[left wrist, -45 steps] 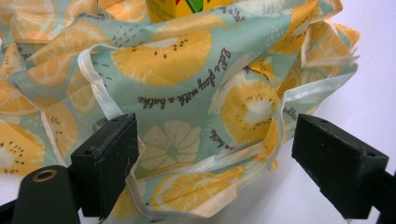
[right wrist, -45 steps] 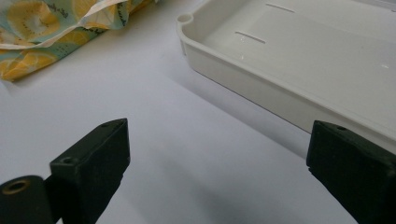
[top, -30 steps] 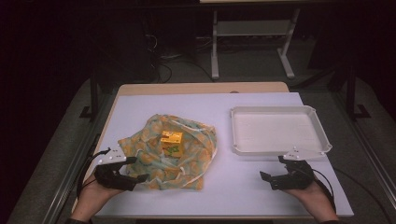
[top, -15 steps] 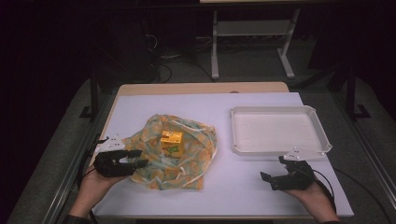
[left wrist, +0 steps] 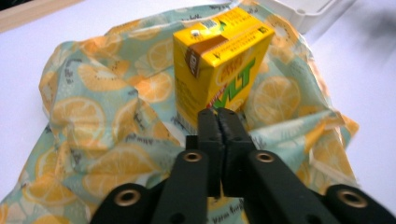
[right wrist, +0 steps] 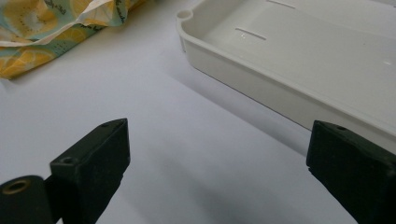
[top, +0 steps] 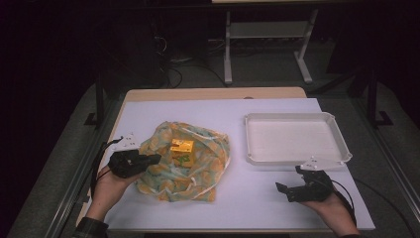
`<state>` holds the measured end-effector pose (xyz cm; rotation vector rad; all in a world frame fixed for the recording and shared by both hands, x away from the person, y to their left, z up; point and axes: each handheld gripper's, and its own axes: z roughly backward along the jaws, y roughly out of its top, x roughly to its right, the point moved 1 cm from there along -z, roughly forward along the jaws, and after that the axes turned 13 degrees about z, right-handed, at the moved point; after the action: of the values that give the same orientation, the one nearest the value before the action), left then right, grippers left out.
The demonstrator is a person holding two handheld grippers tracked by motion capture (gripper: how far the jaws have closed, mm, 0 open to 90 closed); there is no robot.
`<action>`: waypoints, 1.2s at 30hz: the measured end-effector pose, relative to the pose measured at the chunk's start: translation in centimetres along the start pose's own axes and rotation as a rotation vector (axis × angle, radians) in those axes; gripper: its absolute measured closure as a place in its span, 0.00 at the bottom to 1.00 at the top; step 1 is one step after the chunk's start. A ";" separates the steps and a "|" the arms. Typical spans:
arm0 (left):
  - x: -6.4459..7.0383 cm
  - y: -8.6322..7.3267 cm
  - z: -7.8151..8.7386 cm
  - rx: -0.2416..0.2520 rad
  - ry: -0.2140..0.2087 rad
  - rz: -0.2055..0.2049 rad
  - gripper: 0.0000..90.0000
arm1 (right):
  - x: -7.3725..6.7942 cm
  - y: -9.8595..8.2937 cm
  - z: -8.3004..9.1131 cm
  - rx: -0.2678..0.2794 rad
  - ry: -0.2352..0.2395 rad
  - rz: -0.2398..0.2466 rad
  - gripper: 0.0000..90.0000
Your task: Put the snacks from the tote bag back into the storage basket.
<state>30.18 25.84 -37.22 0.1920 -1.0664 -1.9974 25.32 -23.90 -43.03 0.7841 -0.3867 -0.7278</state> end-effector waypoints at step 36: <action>-0.6 0.9 -3.8 -0.039 -0.006 0.000 1.00 | 0.1 -0.1 0.0 0.005 0.002 0.004 0.07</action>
<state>32.94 23.73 -39.09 0.1651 -1.0307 -2.0185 25.37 -24.00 -43.07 0.7883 -0.3884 -0.7223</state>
